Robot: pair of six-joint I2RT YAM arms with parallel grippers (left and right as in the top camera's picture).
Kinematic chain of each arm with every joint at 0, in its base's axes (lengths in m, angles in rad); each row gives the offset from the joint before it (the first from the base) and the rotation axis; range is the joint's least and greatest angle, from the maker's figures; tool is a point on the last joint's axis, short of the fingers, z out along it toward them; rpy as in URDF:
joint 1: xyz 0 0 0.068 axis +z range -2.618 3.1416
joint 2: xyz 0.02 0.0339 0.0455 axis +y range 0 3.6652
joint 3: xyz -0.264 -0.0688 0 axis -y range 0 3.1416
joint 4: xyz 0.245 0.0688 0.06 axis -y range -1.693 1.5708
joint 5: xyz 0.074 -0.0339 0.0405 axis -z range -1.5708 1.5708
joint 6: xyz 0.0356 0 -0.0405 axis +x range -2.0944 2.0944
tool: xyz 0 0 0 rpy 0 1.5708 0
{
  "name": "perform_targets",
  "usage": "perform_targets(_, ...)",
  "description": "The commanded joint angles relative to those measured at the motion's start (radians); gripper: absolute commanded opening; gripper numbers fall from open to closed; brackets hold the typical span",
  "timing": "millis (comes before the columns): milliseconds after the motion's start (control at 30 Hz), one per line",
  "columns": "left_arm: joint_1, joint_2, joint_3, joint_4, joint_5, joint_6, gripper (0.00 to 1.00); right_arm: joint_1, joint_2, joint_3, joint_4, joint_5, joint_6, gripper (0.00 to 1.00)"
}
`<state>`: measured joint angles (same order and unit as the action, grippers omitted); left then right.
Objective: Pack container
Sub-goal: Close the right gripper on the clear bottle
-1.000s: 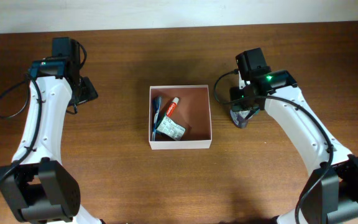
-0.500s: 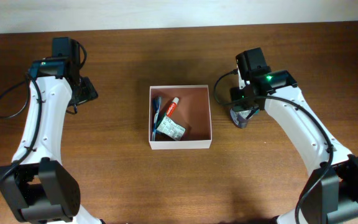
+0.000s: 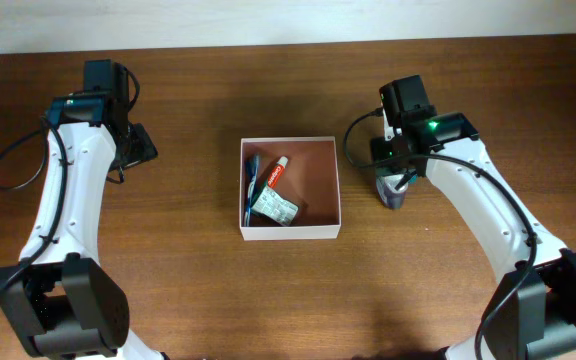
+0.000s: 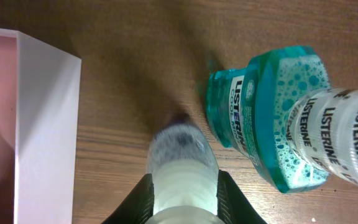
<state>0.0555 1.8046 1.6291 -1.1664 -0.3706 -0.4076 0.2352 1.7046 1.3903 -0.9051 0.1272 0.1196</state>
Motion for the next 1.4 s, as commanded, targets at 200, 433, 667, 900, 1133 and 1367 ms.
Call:
perform_targets(200, 0.002, -0.004, 0.008, -0.002, 0.002, 0.005, 0.99, -0.006, 0.002, -0.011, -0.029, 0.012, -0.006, 0.22)
perform_targets(433, 0.002, -0.004, 0.008, -0.002, 0.002, 0.005, 0.99, -0.006, -0.042, -0.004, -0.032, -0.031, 0.001, 0.21)
perform_targets(667, 0.002, -0.004, 0.008, -0.002, 0.002, 0.005, 0.99, -0.006, -0.082, -0.004, -0.034, -0.039, 0.000, 0.23)
perform_targets(900, 0.002, -0.004, 0.008, -0.002, 0.002, 0.004, 0.99, -0.006, -0.082, -0.005, -0.053, -0.049, 0.019, 0.25)
perform_targets(1133, 0.002, -0.004, 0.008, -0.002, 0.002, 0.004, 0.99, -0.006, -0.081, -0.005, -0.055, -0.066, 0.019, 0.26)
perform_targets(1367, 0.002, -0.004, 0.008, -0.002, 0.002, 0.004, 0.99, -0.006, -0.080, -0.006, -0.056, -0.095, 0.020, 0.26)
